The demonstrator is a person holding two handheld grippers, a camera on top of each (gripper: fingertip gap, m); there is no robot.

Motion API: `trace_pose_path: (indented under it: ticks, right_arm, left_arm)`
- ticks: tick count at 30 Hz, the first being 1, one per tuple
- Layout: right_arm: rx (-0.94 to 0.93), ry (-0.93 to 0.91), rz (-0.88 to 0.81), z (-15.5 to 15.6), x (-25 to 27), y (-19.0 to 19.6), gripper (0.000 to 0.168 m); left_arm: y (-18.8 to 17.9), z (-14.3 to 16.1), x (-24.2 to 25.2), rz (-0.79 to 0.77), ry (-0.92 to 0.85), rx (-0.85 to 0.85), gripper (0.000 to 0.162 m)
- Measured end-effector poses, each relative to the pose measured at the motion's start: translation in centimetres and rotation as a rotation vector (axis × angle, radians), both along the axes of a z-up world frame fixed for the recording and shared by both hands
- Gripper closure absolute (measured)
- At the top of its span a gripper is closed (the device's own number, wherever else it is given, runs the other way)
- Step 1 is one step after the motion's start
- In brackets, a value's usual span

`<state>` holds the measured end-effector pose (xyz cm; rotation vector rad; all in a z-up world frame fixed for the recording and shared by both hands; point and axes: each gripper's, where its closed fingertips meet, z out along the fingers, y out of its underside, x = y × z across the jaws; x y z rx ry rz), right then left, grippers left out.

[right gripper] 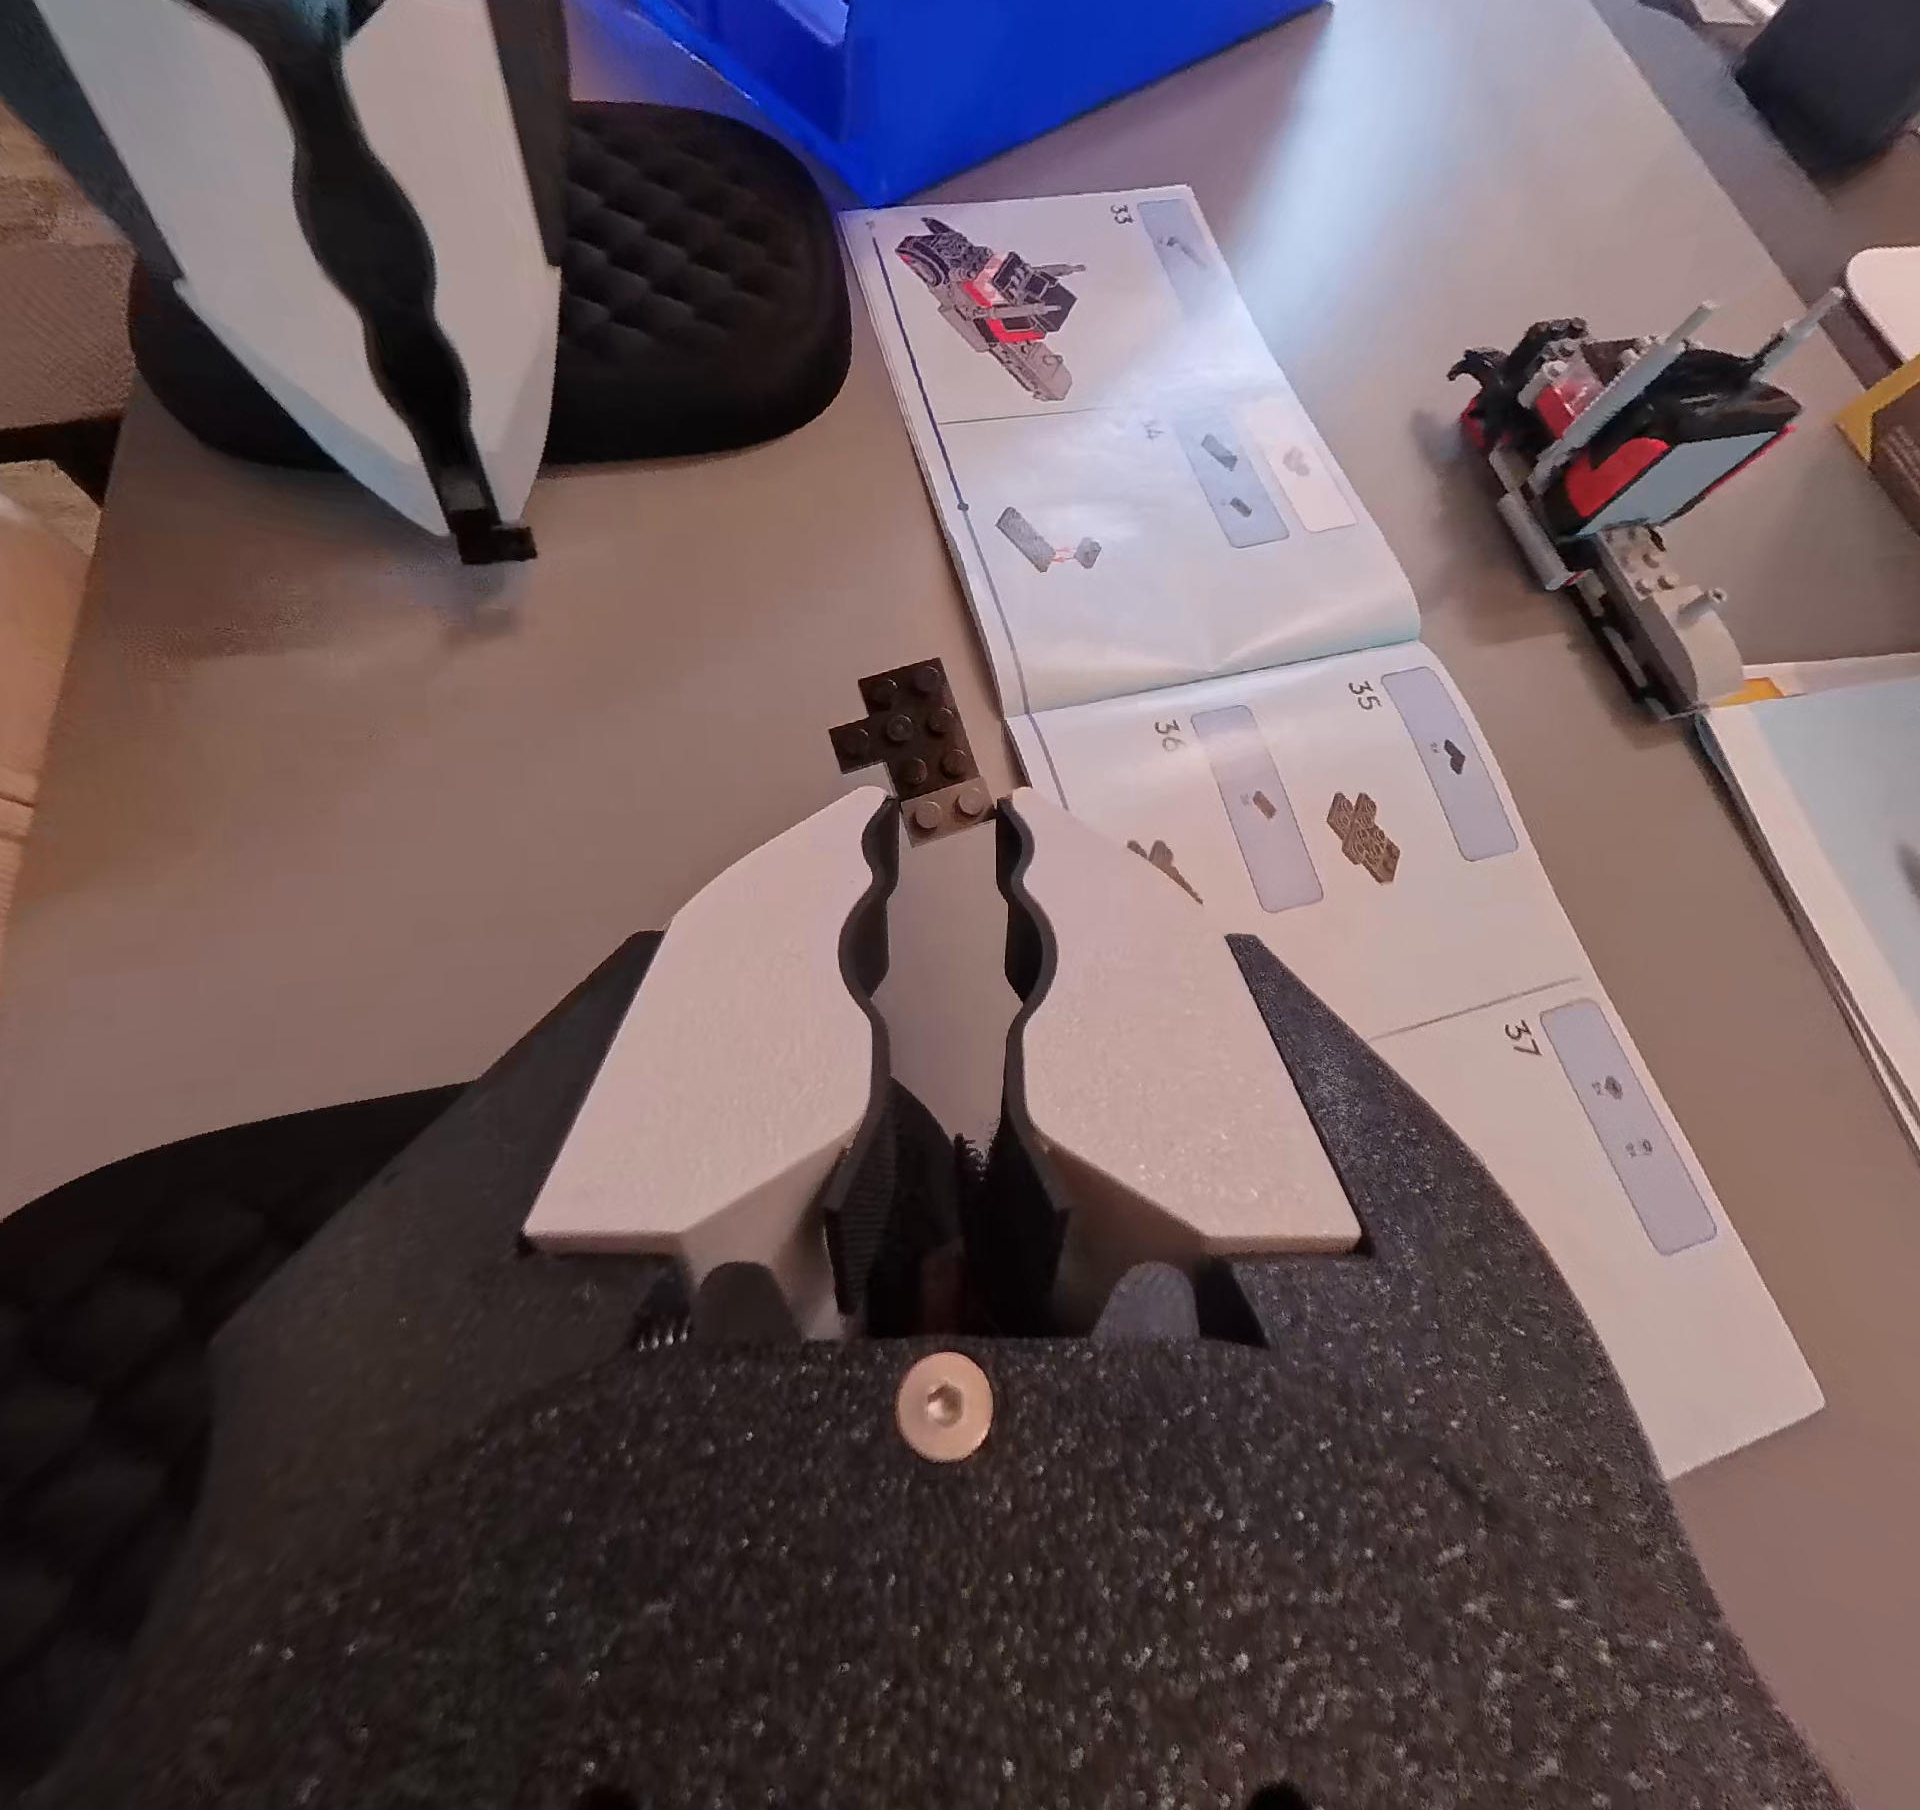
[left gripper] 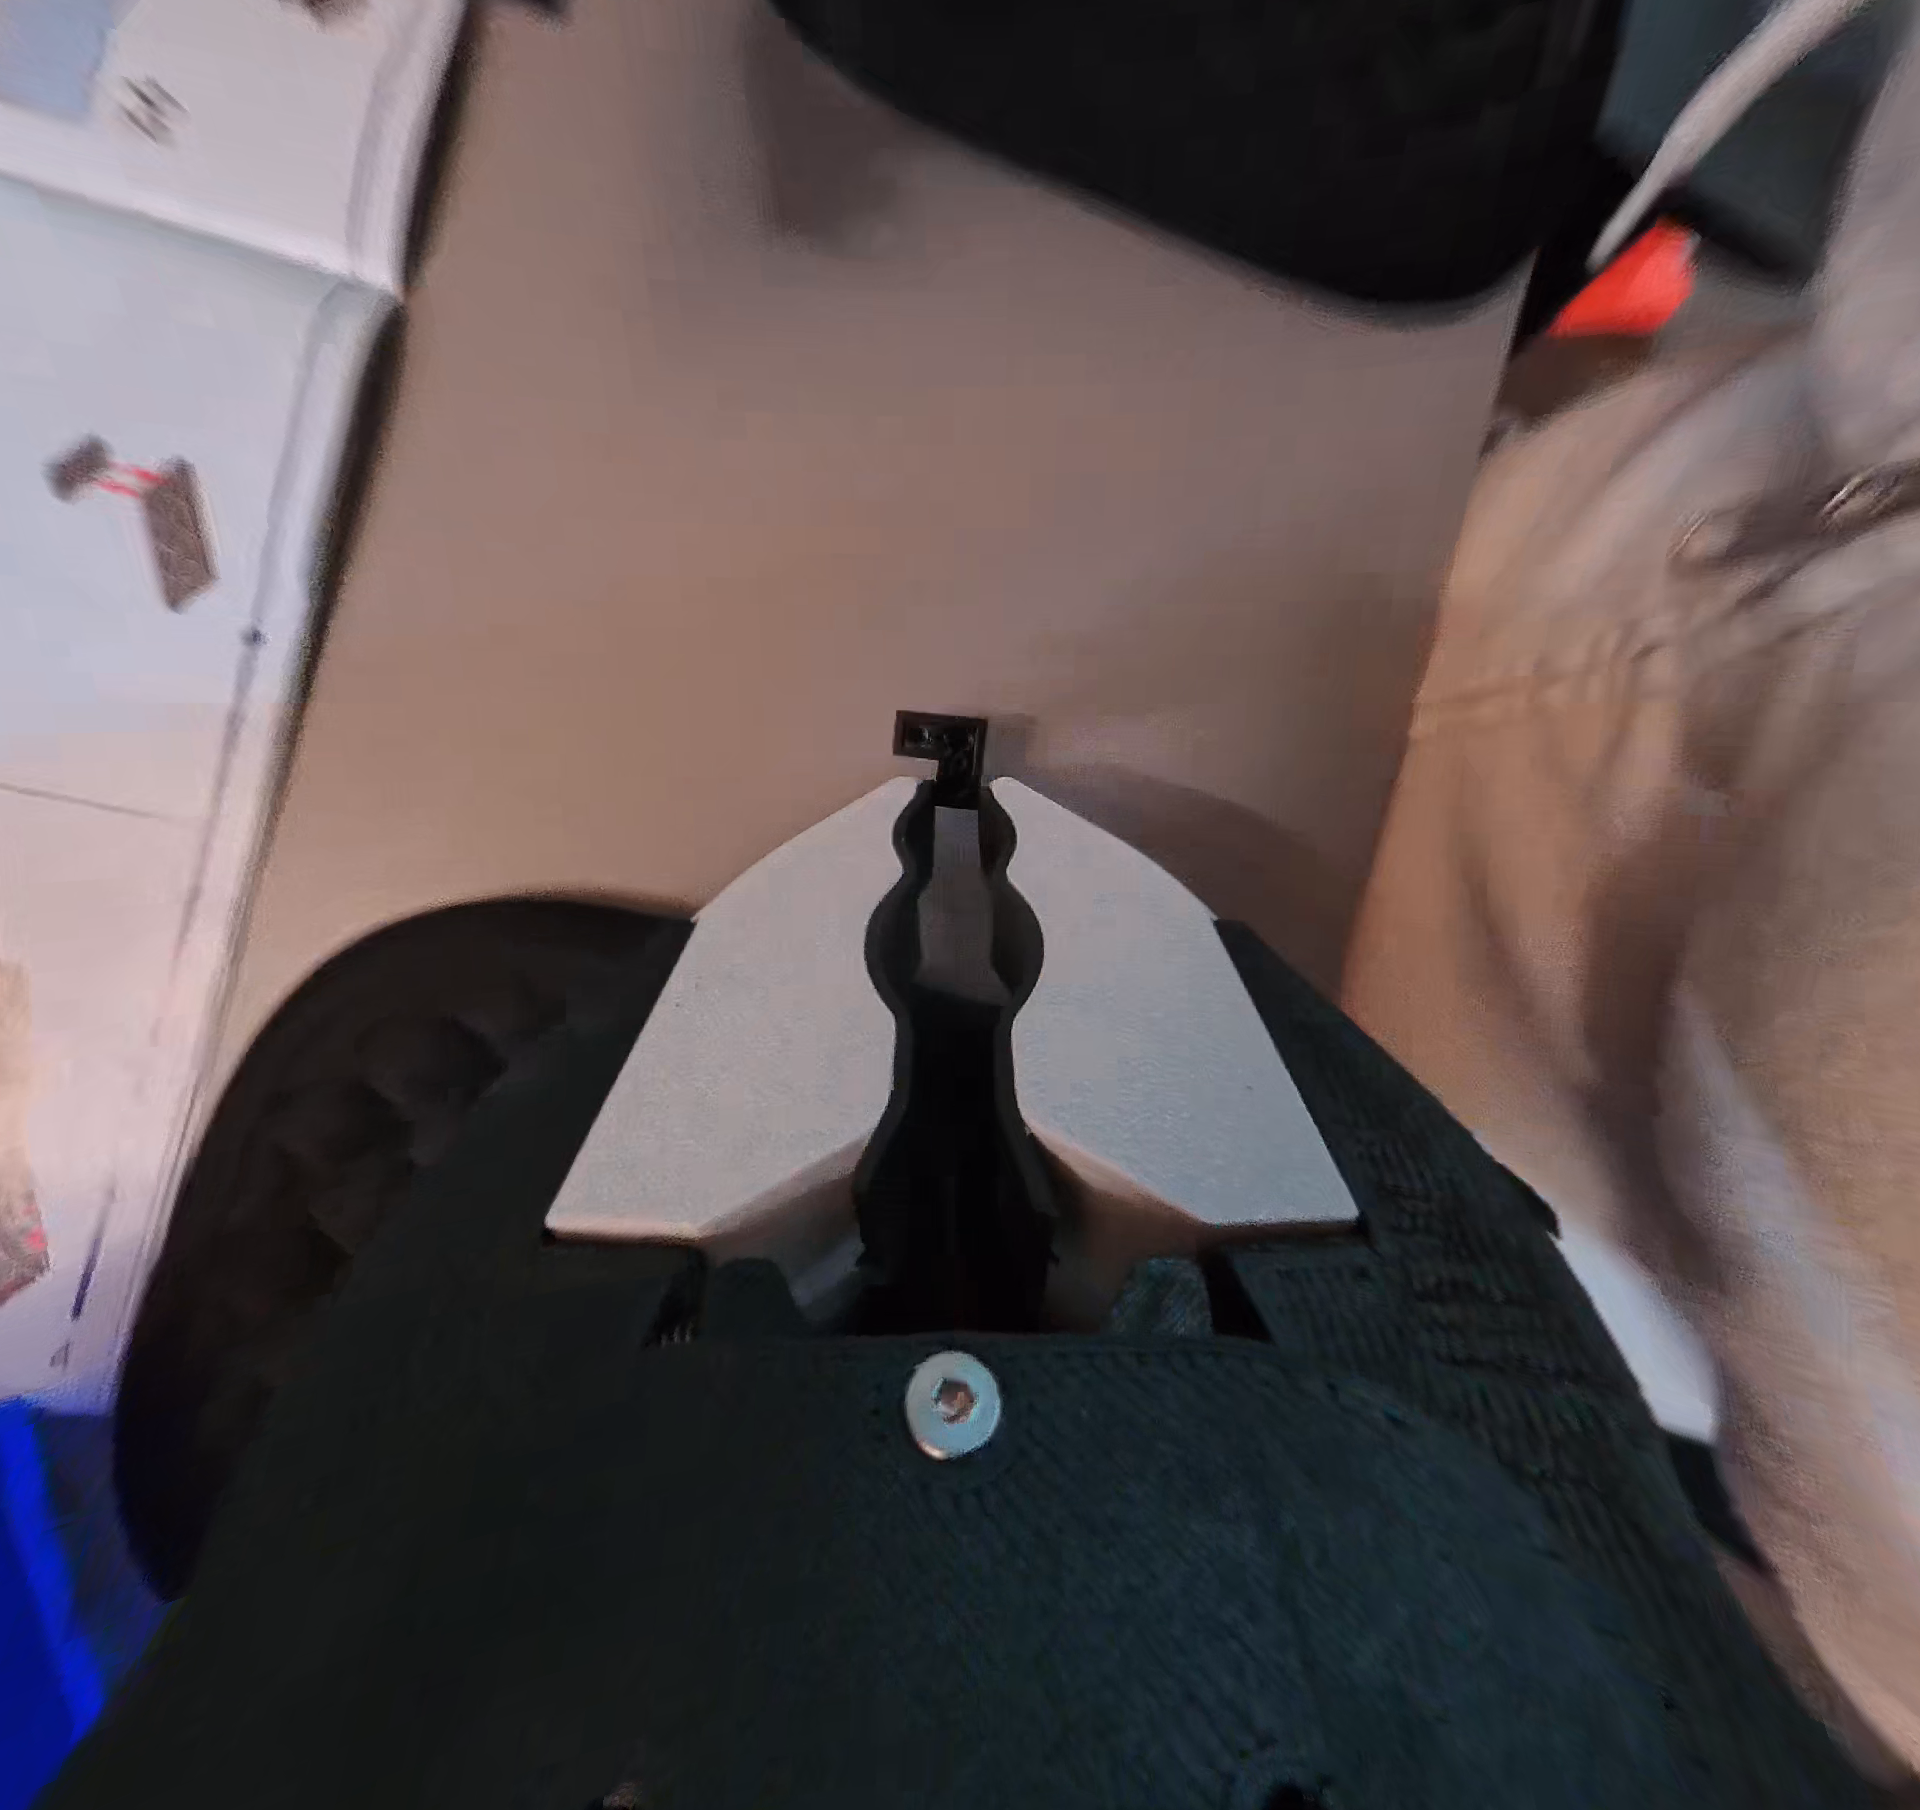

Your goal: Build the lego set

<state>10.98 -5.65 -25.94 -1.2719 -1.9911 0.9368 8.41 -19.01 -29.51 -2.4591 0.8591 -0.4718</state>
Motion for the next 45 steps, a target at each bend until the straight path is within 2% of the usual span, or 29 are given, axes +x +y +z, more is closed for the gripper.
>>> trace_pose_path:
  ticks: [2,5,9,13,16,18,21,24,26,28,31,33,37,39,42,44,45]
  right_arm:
    - [-0.012,0.004,-0.025,0.0,0.4,0.3,0.15]
    - [-0.034,0.011,-0.072,-0.2,0.9,1.1,0.15]
    - [-0.06,0.027,-0.113,-0.2,1.4,1.8,0.15]
    - [-0.049,0.021,-0.121,-0.4,1.8,2.1,0.15]
    - [-0.072,0.047,-0.125,-0.1,1.7,2.2,0.15]
    - [-0.054,0.057,-0.162,-0.2,1.5,3.0,0.15]
    - [0.074,-0.035,-0.214,-2.0,1.0,4.3,0.15]
    - [0.085,-0.097,-0.156,-3.3,0.0,3.5,0.15]
    - [0.061,-0.103,-0.143,-3.1,-0.2,3.5,0.131]
    - [-0.011,0.046,-0.12,-0.2,-0.6,3.3,0.13]
    - [-0.242,0.401,-0.029,7.0,-0.3,2.2,0.144]
    - [-0.355,0.484,0.068,9.4,0.2,1.0,0.146]
    - [-0.436,0.496,0.204,10.3,0.0,-1.2,0.144]
    - [-0.521,0.509,0.271,11.1,0.1,-2.2,0.151]
    - [-0.558,0.511,0.283,11.5,0.1,-2.5,0.161]
    - [-0.63,0.45,0.218,11.3,-0.2,-1.9,0.161]
    - [-0.686,0.412,0.153,11.0,-0.5,-1.3,0.161]
  left_arm:
    - [2.3,2.3,0.2,0.076,-0.181,0.026,0.153]
    - [7.7,6.3,-0.5,0.269,-0.59,0.048,0.153]
    - [13.9,7.0,-1.5,0.444,-0.919,-0.069,0.154]
    - [16.6,7.1,-0.3,0.446,-1.006,-0.159,0.154]
    - [17.0,6.4,0.3,0.422,-0.936,-0.187,0.154]
    - [17.1,6.5,0.4,0.405,-0.952,-0.202,0.154]
    - [17.0,7.1,0.0,0.4,-0.995,-0.189,0.153]
    - [16.4,8.2,0.0,0.378,-1.067,-0.184,0.153]
    - [15.8,9.3,0.5,0.346,-1.144,-0.197,0.153]
    - [14.9,10.5,1.0,0.303,-1.232,-0.227,0.154]
    - [13.2,12.2,2.2,0.205,-1.321,-0.291,0.154]
    - [12.3,13.3,2.8,0.145,-1.363,-0.314,0.153]
    - [10.9,14.8,3.7,0.036,-1.398,-0.339,0.153]
    - [10.5,15.2,3.9,0.009,-1.418,-0.343,0.153]
    - [10.1,15.7,4.0,-0.026,-1.439,-0.328,0.153]
    - [10.6,15.4,3.6,-0.004,-1.363,-0.202,0.152]
    - [11.1,14.8,3.1,0.027,-1.261,-0.08,0.149]
